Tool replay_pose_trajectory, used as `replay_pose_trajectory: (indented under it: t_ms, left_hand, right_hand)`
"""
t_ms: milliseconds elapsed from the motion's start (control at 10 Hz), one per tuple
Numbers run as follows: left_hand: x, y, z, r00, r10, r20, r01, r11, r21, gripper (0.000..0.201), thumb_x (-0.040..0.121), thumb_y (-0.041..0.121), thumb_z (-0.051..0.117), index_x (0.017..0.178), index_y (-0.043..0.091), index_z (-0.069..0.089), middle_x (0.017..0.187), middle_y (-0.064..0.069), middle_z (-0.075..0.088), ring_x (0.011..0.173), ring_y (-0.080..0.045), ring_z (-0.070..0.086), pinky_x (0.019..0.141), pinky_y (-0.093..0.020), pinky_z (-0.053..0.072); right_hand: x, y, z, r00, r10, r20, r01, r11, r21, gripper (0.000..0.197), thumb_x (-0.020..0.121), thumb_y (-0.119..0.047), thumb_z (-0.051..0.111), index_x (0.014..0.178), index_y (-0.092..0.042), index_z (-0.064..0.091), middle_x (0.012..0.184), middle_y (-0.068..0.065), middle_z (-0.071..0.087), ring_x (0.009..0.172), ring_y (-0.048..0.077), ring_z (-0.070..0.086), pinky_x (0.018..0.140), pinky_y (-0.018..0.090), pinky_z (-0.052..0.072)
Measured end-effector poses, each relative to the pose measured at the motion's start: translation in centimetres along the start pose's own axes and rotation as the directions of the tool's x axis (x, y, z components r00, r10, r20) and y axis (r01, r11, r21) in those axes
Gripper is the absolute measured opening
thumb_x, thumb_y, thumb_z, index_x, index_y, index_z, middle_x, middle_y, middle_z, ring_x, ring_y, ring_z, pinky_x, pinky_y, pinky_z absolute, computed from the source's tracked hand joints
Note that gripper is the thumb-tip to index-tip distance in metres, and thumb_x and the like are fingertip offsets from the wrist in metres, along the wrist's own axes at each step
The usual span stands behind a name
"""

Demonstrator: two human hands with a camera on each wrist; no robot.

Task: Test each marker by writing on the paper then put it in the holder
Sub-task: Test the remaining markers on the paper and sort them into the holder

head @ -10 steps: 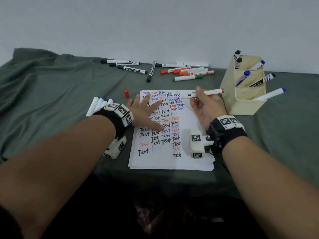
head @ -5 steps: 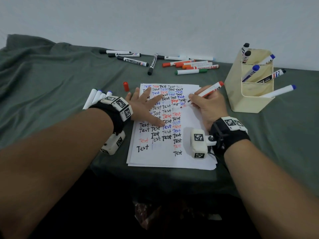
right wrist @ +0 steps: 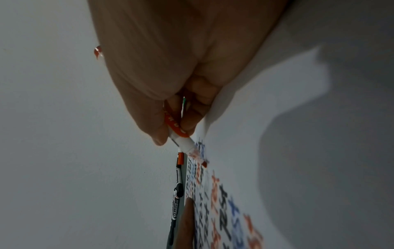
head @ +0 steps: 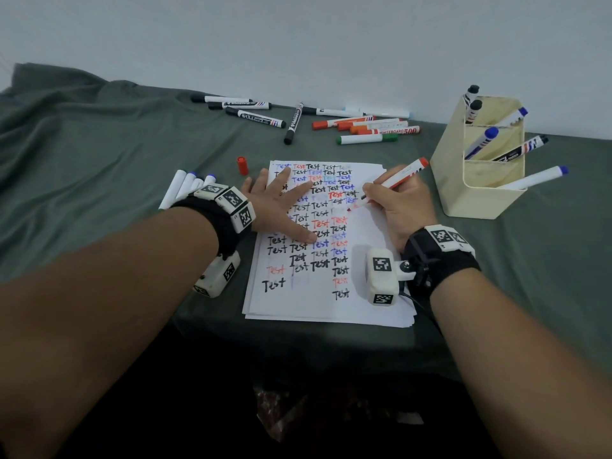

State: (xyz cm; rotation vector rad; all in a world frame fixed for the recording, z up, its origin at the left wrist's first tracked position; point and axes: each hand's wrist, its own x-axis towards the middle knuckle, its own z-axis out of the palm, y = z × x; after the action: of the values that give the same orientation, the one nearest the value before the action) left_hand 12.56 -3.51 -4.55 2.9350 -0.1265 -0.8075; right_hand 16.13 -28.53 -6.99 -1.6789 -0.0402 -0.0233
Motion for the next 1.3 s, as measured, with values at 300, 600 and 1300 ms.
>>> replay_pose_trajectory:
  t_ms: [300, 600, 1300]
  left_hand:
    - [-0.14, 0.05, -0.11, 1.0, -0.001, 0.002, 0.001, 1.0, -0.01, 0.131, 0.037, 0.109, 0.037, 0.145, 0.061, -0.02, 0.16, 0.01, -0.034, 0.147, -0.031, -0.03, 0.118, -0.057, -0.015]
    - [0.15, -0.11, 0.02, 1.0, 0.003, -0.005, -0.003, 1.0, -0.016, 0.132, 0.034, 0.111, 0.036, 0.143, 0.062, -0.02, 0.16, 0.011, -0.034, 0.147, -0.03, -0.031, 0.118, -0.056, -0.017]
    - [0.24, -0.23, 0.12, 1.0, -0.004, -0.017, 0.004, 1.0, -0.023, 0.131, 0.034, 0.111, 0.037, 0.142, 0.064, -0.02, 0.16, 0.012, -0.033, 0.147, -0.029, -0.031, 0.116, -0.055, -0.017]
  right_hand:
    - [0.11, -0.07, -0.03, 0.999, -0.022, -0.03, 0.022, 1.0, -0.01, 0.015, 0.074, -0.026, 0.082, 0.071, -0.028, 0.067, 0.083, 0.015, 0.073, 0.074, 0.024, 0.068, 0.081, 0.052, 0.059]
    - [0.32, 0.07, -0.08, 1.0, -0.013, -0.023, 0.012, 0.999, -0.045, 0.015, 0.077, -0.026, 0.083, 0.075, -0.024, 0.068, 0.082, 0.01, 0.075, 0.083, 0.031, 0.072, 0.084, 0.054, 0.059]
    - [0.57, 0.44, -0.09, 1.0, 0.007, 0.003, -0.006, 0.999, -0.043, 0.019, 0.07, -0.035, 0.084, 0.075, -0.027, 0.068, 0.079, 0.006, 0.075, 0.084, 0.031, 0.073, 0.086, 0.059, 0.058]
